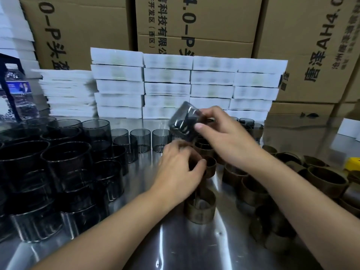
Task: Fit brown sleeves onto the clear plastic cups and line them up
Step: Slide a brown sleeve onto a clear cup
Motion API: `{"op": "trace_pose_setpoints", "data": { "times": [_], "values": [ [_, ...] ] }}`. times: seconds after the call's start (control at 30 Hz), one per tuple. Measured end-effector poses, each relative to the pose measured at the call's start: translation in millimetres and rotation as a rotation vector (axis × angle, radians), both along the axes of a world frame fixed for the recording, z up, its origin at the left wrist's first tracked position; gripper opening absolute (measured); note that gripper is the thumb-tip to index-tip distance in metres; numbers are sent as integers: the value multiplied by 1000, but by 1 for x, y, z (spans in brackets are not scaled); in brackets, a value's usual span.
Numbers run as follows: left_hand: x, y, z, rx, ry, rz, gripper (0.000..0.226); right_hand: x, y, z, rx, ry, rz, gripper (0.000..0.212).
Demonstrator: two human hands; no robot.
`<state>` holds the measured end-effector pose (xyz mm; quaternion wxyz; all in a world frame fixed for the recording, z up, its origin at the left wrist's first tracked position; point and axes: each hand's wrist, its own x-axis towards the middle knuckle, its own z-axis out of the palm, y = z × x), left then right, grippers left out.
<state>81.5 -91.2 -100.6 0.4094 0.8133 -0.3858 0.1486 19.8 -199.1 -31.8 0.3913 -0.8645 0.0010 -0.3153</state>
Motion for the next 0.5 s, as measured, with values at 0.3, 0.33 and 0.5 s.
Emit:
{"op": "trace_pose_setpoints", "data": {
  "times": [0.3, 0.33, 0.5],
  "values": [
    [-2, 2, 3, -218, 310, -67, 95, -18, -44, -10, 772, 221, 393, 8],
    [-3, 2, 3, -305, 390, -155, 99, -19, -40, -11, 783, 247, 424, 16],
    [-2, 2, 9, -621, 654, -485, 67, -19, -30, -16, 777, 319, 521, 15]
  ]
}}
